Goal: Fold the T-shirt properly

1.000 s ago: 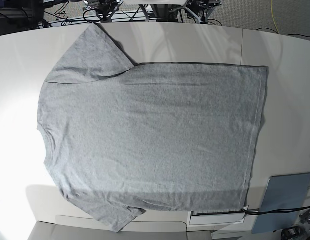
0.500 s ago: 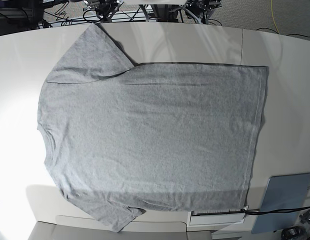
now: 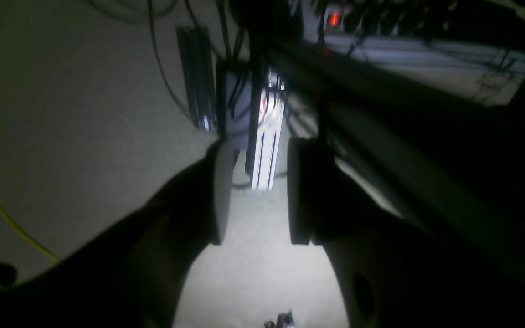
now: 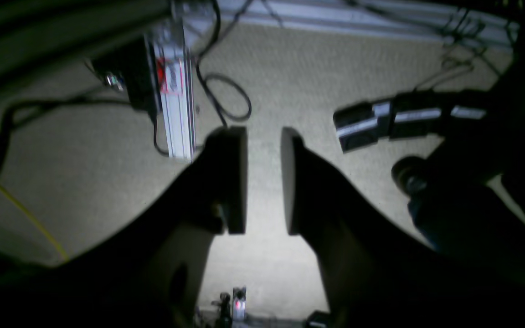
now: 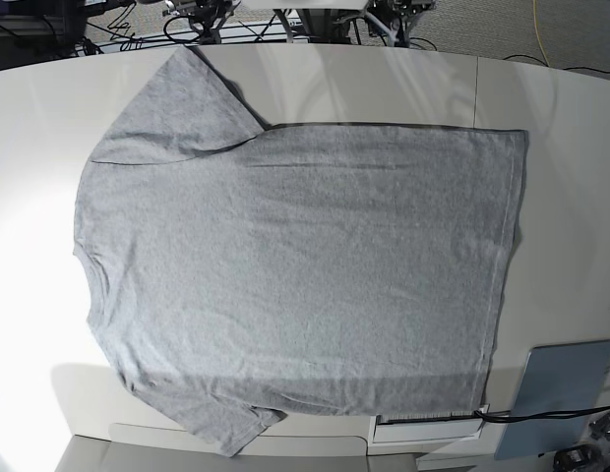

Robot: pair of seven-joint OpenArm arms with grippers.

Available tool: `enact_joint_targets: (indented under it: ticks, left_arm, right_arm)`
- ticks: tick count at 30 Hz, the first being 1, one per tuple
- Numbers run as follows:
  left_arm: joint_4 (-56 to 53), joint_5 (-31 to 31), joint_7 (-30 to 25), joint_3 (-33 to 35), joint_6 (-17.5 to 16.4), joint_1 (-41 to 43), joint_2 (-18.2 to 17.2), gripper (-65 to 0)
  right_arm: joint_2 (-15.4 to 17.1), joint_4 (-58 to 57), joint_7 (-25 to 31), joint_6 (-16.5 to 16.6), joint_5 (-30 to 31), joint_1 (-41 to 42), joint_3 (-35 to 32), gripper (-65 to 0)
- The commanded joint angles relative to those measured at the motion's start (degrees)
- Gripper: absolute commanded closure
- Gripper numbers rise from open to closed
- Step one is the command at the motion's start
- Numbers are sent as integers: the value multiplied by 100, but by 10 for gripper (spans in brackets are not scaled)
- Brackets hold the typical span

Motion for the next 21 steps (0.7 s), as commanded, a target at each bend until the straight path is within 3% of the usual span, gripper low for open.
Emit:
enact_joint_targets:
  ticks: [1, 10, 21]
  left_arm:
    - [166, -15, 4, -4, -20, 109, -26, -217]
    - [1744, -17, 717, -4, -22, 970, -319, -217]
    - [4103, -706, 999, -4, -20, 2723, -1051, -217]
  right_arm:
    - [55, 116, -37, 13, -7, -79, 17, -138]
    - [393, 2155, -560, 13, 278, -1373, -4, -138]
    - [1438, 5351, -898, 13, 1335, -3547, -4, -138]
